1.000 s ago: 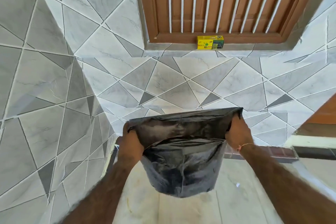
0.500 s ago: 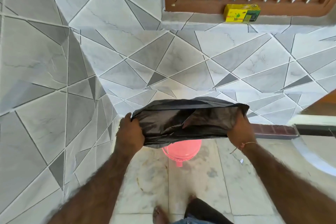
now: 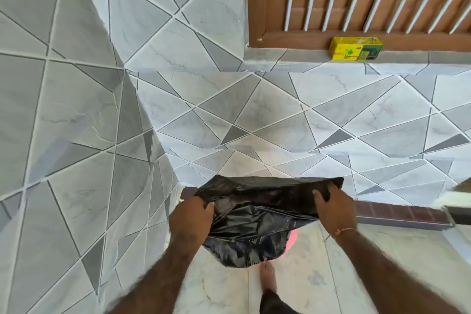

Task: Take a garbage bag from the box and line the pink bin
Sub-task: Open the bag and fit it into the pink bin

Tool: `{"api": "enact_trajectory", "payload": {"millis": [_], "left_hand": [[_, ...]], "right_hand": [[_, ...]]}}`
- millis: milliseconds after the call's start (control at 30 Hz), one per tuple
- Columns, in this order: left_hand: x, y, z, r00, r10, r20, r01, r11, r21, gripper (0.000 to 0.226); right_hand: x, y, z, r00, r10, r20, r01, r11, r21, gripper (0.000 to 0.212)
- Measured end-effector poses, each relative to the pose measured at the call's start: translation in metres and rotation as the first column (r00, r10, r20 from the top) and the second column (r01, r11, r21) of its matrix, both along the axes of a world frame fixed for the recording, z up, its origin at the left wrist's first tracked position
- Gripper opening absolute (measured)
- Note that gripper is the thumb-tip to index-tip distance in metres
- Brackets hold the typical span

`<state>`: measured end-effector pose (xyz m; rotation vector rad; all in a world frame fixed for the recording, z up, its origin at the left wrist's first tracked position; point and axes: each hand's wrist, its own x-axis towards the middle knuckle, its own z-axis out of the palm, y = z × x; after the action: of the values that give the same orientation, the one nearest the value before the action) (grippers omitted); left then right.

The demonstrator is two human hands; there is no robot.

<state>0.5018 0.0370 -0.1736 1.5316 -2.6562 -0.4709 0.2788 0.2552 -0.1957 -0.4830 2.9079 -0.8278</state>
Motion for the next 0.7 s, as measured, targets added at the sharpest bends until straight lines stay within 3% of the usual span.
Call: {"api": "enact_trajectory", "payload": {"millis": [133,300,467,600,700], "left_hand": [[-0.009,0.0,-0.006,0.997,-0.015,0.075,0.017,0.999,-0.035,0.026],[-0.016,-0.002,-0.017,0.975,-0.101,0.198,0.114,0.992,-0.052,0.025],[-0.008,-0.009,-0.041,0.965,-0.07,0.252,0.049,0.995,0.086,0.028],[-0.015,-0.007,-0.056,0.915,-0.167,0.366,0.116,0.981,0.158,0.037],[-0.042,-0.009,-0.061,0.948,-0.167,0.269,0.092,0.958,0.273,0.041]], "right_hand": [[-0.008,-0.006,-0.001,1.0,0.005,-0.018,-0.004,0.999,0.034,0.024],[-0.015,-0.006,-0.011,0.991,0.025,0.134,-0.036,0.996,0.076,0.041],[-0.02,0.006,-0.031,0.97,0.087,0.226,-0.137,0.967,0.216,0.04],[-0.026,0.01,-0.055,0.954,0.08,0.288,-0.16,0.951,0.263,0.045],[-0.039,0.0,-0.068,0.945,0.054,0.322,-0.131,0.966,0.222,0.048]]}}
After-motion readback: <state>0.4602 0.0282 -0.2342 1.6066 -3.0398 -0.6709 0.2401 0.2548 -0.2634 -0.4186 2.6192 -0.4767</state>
